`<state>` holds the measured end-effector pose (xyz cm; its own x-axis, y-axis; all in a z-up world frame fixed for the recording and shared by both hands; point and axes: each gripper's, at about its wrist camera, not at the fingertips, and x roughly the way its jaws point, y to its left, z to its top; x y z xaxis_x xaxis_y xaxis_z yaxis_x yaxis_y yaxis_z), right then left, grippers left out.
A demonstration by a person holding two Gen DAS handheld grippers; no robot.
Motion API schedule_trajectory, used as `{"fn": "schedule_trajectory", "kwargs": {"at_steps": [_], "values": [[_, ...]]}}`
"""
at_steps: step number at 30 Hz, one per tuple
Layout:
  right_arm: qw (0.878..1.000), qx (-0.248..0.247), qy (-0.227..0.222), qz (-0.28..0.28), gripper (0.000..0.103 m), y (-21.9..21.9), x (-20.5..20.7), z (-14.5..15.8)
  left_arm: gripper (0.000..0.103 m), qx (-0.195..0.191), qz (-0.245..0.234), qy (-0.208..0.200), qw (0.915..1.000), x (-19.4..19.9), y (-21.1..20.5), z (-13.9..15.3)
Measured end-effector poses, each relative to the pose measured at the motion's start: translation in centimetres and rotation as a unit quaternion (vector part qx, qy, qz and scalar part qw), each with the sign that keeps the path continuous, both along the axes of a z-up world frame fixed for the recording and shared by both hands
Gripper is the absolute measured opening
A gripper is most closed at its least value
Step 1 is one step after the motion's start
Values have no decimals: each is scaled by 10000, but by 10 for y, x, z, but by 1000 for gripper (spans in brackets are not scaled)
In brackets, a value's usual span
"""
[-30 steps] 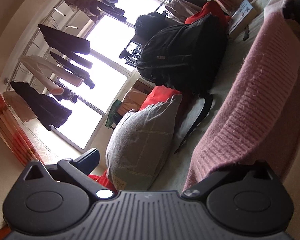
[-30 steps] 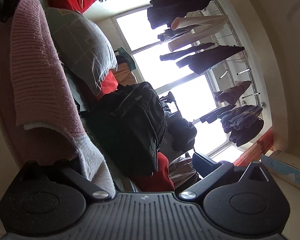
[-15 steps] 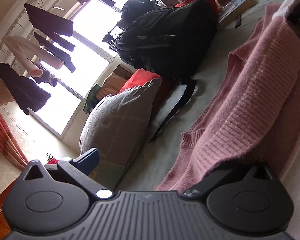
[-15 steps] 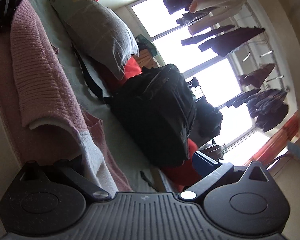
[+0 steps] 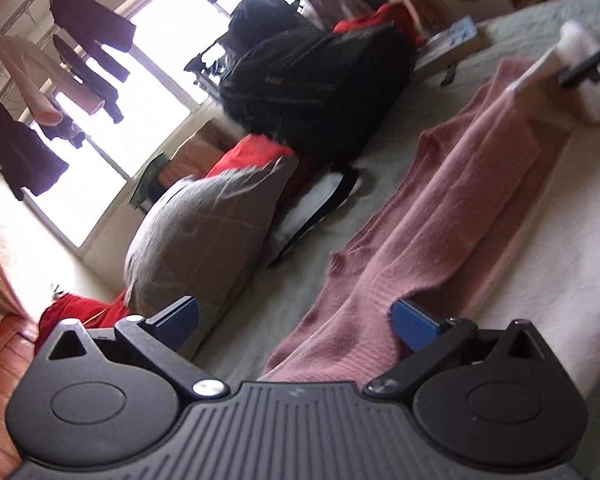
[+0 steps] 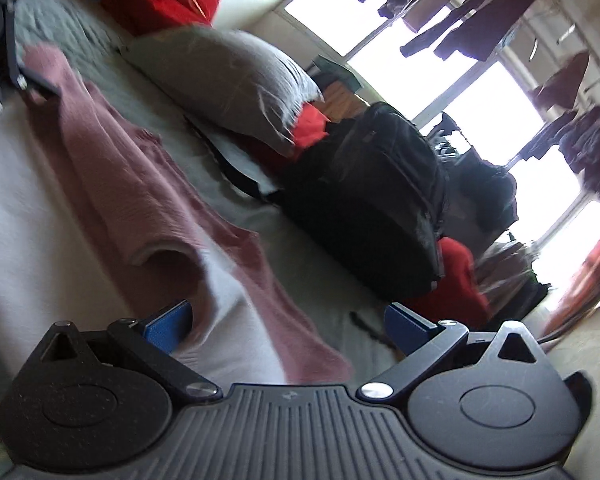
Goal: Fold clothes
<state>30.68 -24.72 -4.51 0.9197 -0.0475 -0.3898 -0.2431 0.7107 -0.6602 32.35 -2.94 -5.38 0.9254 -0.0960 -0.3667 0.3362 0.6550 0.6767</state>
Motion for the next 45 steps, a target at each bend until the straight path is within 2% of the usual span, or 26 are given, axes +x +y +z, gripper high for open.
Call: {"fn": "schedule_trajectory", "kwargs": {"at_steps": [4, 9, 12, 16, 21, 23, 25, 28, 31, 37, 38, 41, 45], "values": [[9993, 143, 311, 180, 103, -10, -23, -5, 102, -290, -179, 451, 9984, -13, 5, 0], [9983, -200, 524, 149, 103, -20, -44, -15, 102, -381, -466, 883, 9943, -35, 3, -3], [9979, -301, 566, 134, 103, -28, -54, -12, 102, -812, -876, 1478, 9818, -45, 1, 5], [9976, -318, 575, 216, 103, -33, -62, -4, 102, -1363, -1197, 2245, 9574, -39, -4, 7], [9978, -335, 577, -56, 103, -44, -43, -8, 102, -1574, -1117, 2584, 9465, -12, -14, -6], [9974, -266, 661, -127, 103, -49, -32, -12, 102, -1744, -1086, 2774, 9385, 3, -15, -9], [9971, -130, 754, 38, 103, -51, -22, -14, 102, -1896, -1040, 2860, 9335, 18, -14, -9], [9970, 226, 704, 244, 103, -55, -10, -7, 102, -1977, -823, 2679, 9394, 40, -13, -6], [9966, 557, 591, 114, 103, -65, 7, 0, 102, -2135, -710, 2573, 9398, 62, -11, 0], [9909, 1146, 573, -401, 103, -90, 47, 9, 102, -2308, -319, 2029, 9511, 96, -11, 15], [9880, 1317, 644, -494, 103, -96, 53, 10, 102, -2319, -253, 1926, 9531, 101, -11, 18], [9738, 1918, 924, -799, 103, -115, 67, 9, 102, -2491, -97, 1865, 9503, 110, -6, 28], [9450, 2678, 1435, -1211, 103, -141, 85, 4, 102, -2674, -83, 2045, 9416, 105, 3, 34]]}}
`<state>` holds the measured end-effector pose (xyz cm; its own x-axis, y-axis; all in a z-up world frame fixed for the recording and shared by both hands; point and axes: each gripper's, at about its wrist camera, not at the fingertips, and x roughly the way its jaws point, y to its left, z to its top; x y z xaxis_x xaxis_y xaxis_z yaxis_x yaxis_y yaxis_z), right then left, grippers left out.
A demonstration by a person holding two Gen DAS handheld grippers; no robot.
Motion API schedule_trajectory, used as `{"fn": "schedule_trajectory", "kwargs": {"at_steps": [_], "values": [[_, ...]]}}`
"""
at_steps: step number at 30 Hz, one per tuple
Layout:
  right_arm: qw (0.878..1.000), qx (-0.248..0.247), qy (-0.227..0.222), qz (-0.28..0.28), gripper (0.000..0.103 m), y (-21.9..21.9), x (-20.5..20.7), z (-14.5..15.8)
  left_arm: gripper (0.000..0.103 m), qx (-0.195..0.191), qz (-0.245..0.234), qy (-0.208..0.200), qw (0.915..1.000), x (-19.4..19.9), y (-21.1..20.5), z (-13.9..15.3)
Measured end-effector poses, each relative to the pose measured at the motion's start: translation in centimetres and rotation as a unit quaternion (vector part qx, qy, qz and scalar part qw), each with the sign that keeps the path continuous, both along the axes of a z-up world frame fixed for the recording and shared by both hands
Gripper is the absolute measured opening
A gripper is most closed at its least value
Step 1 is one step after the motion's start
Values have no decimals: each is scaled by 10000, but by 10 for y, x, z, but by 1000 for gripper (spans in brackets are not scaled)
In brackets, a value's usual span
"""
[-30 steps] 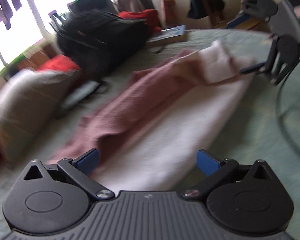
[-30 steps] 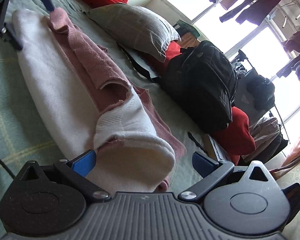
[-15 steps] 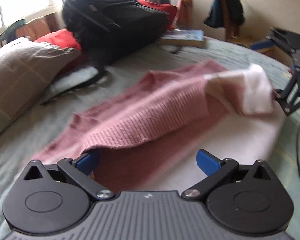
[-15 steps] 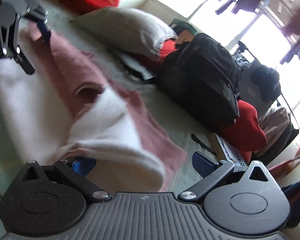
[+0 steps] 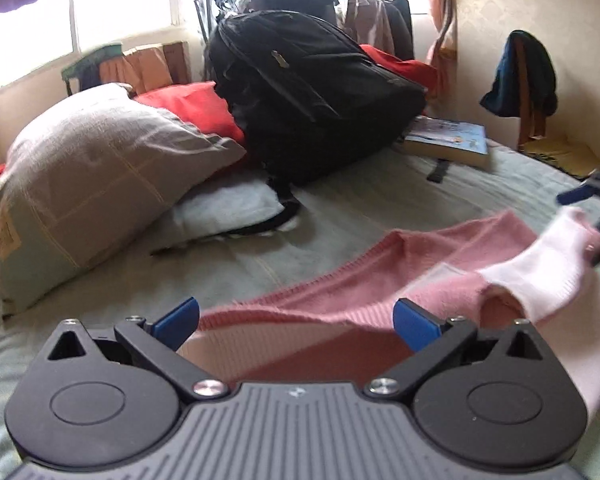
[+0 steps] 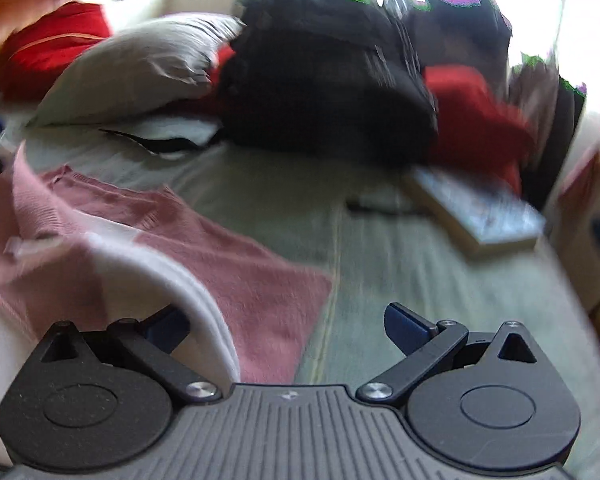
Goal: Fold clothes
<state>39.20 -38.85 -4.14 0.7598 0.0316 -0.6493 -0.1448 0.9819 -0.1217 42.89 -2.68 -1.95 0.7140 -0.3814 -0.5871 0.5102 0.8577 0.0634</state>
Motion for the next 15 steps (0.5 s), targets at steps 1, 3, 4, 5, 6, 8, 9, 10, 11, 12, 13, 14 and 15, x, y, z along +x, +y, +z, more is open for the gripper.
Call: {"fn": "schedule_trajectory", "kwargs": {"at_steps": [1, 3, 4, 5, 6, 8, 9, 10, 11, 12, 13, 14, 15], "values": [[10000, 46, 11, -40, 103, -2, -2, 0, 102, 40, -79, 46, 9999, -6, 2, -1], [9999, 115, 24, -98, 103, -6, -7, -1, 102, 126, -240, 139, 9995, -17, 5, -2], [10000, 44, -14, -28, 103, -4, -14, 1, 102, 225, -291, 171, 9992, -23, 5, -3], [10000, -27, -52, 43, 103, -2, -21, 3, 102, 327, -346, 205, 9987, -29, 6, -5], [9998, -85, -85, 132, 103, 0, -28, 6, 102, 425, -424, 256, 9979, -35, 7, -7], [9987, -86, -115, 479, 103, 7, -42, 13, 102, 498, -538, 372, 9966, -43, 9, -12], [9974, -23, -109, 713, 103, 12, -49, 15, 102, 505, -580, 434, 9961, -46, 10, -14], [9954, 55, -96, 950, 103, 17, -56, 18, 102, 496, -635, 519, 9954, -48, 11, -17], [9925, 192, -49, 1203, 103, 22, -60, 19, 102, 459, -670, 601, 9949, -48, 11, -19], [9888, 338, 11, 1456, 103, 27, -64, 20, 102, 421, -705, 684, 9943, -49, 12, -22], [9839, 510, 127, 1707, 103, 33, -65, 18, 102, 377, -726, 765, 9937, -46, 11, -25], [9791, 628, 246, 1921, 103, 39, -62, 15, 102, 333, -747, 847, 9930, -42, 10, -28], [9738, 738, 359, 2121, 103, 44, -59, 12, 102, 288, -768, 928, 9923, -39, 9, -31]]}}
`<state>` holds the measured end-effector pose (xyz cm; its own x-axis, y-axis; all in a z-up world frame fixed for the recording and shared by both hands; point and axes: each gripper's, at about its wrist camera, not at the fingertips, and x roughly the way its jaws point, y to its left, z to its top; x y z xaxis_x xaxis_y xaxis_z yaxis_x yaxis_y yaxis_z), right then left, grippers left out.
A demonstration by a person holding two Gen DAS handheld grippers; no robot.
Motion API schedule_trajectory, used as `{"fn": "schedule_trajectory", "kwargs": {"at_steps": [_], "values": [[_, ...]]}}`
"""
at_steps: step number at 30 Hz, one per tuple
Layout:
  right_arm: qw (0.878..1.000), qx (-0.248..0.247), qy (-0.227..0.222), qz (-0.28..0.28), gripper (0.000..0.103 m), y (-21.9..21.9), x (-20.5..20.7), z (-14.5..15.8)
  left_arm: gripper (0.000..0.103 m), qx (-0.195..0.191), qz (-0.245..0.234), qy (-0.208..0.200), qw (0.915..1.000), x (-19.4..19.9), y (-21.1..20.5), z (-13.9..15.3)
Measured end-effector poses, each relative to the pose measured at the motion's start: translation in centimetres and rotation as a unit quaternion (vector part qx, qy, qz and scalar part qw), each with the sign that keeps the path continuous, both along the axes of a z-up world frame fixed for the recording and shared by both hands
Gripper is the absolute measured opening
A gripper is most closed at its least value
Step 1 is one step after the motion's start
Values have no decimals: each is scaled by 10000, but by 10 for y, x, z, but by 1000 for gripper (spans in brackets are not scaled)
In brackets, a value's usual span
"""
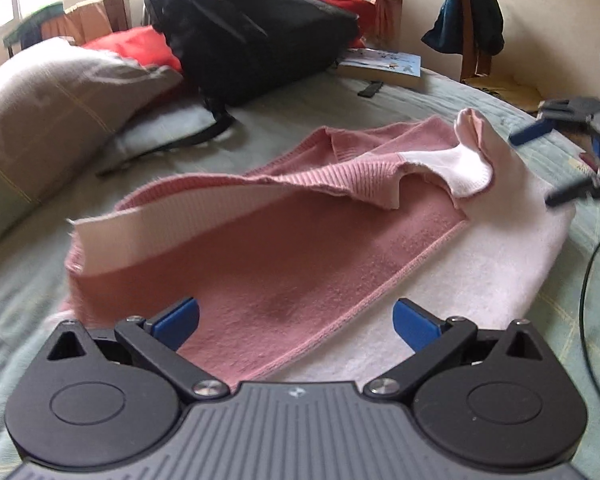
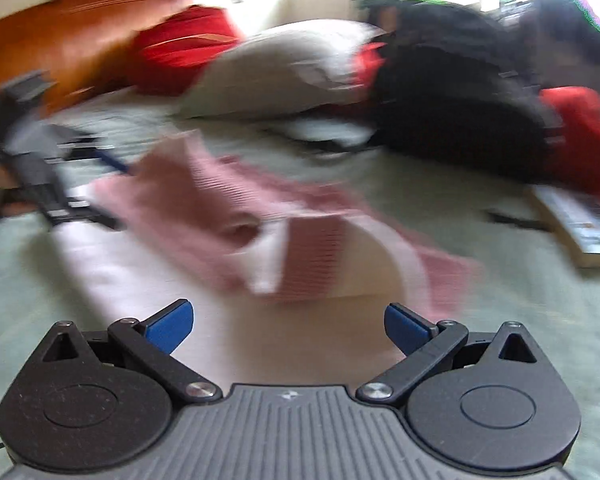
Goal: Fold clothes
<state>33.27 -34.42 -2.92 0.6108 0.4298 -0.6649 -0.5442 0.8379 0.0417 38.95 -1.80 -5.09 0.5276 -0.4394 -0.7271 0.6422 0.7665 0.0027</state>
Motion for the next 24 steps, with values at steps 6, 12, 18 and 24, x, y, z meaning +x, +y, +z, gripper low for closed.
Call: {"fn": "schedule_trajectory", "kwargs": {"at_steps": [6, 12, 18, 24], "values": [[9986, 374, 288, 218, 103, 4, 47, -19, 102, -564, 210, 300, 9977, 40, -3, -9], [9904, 968, 139, -976, 103, -35, 77, -23, 102, -873, 1112, 120, 9899, 79, 9, -5], [9882, 987, -86, -1165, 103, -43, 56, -13, 102, -947, 1187, -36, 9884, 66, 24, 9], [9969, 440, -388, -521, 103, -5, 0, -11, 102, -568, 379, -134, 9976, -4, 25, 8]]}}
